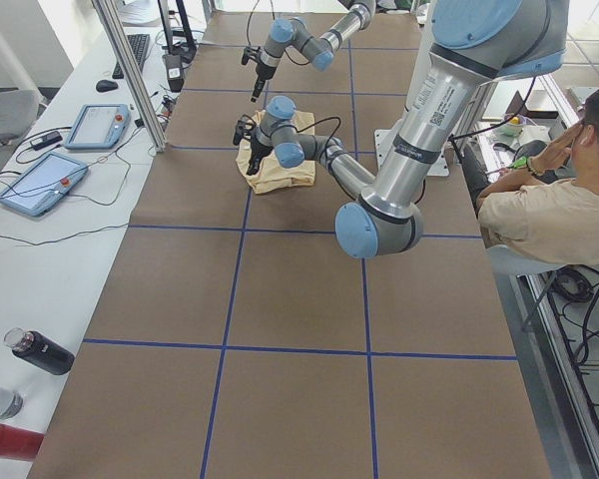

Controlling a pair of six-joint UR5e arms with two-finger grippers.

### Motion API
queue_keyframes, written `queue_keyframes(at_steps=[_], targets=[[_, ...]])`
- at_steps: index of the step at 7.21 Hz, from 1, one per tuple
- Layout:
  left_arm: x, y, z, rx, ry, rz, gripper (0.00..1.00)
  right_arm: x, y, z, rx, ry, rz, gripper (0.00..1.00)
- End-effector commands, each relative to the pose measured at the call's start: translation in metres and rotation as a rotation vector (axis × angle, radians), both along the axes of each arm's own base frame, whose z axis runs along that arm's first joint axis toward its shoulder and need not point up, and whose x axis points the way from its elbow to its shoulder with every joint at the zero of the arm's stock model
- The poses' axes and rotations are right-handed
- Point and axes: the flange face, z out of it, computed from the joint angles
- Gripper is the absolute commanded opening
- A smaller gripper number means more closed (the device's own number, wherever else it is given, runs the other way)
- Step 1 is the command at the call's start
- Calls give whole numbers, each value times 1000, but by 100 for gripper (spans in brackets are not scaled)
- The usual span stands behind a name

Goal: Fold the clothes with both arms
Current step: 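Release the hem and raise both grippers away from the shirt, then grasp the folded shirt's side edge with the left gripper and fold it over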

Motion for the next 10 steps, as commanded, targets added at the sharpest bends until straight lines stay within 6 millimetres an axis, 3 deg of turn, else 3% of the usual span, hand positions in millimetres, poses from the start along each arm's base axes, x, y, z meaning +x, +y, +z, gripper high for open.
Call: queue_keyframes(at_steps=[1,4,5,8,10], targets=[[-36,47,3,7,47,43,100,7,0,3,6,-1,-35,100],[49,131,8,-88,71,81,100,14,6,1,10,-13,-24,100],[62,143,15,-124,70,69,97,15,7,5,5,-10,-21,100],[85,150,30,-143,38,78,68,17,8,4,7,-12,-19,100],[86,151,29,-143,41,79,44,17,8,4,7,-12,-19,100]])
